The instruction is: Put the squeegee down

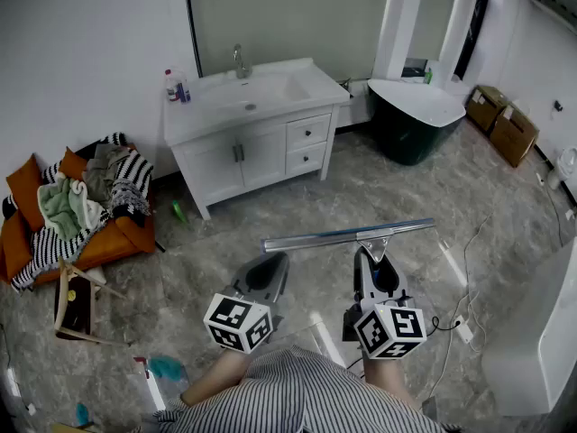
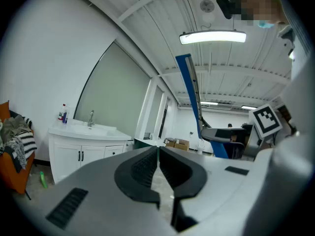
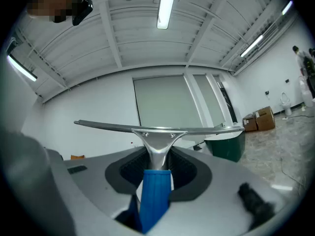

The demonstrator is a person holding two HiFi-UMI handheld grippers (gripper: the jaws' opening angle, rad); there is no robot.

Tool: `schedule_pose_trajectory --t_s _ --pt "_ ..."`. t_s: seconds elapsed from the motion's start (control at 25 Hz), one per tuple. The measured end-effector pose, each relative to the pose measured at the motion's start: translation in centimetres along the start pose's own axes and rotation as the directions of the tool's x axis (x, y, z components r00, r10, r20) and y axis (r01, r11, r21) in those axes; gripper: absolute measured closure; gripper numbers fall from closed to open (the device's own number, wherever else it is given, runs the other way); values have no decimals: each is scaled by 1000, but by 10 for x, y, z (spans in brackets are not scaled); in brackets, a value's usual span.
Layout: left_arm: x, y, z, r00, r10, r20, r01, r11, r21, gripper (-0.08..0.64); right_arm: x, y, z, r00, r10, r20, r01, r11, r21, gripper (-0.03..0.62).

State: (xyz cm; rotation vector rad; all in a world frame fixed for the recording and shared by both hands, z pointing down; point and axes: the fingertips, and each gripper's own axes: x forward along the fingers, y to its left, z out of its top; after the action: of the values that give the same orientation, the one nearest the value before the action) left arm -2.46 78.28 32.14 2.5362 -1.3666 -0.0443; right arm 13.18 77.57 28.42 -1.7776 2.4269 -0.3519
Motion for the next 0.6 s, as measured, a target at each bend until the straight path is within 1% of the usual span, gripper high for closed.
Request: schedule_pose_trajectory --t_s 0.32,0.48,0.6 --pt "3 1 -3 1000 -26 3 26 1000 -5 536 7 11 -10 999 19 -31 -20 999 -27 469" --pt "7 2 -5 999 -40 -7 40 999 3 537 11 11 -16 999 7 -41 -8 1000 -15 469" --pt "12 3 -5 998 -56 -11 56 998 8 537 19 20 -12 999 42 -26 -43 999 -24 466"
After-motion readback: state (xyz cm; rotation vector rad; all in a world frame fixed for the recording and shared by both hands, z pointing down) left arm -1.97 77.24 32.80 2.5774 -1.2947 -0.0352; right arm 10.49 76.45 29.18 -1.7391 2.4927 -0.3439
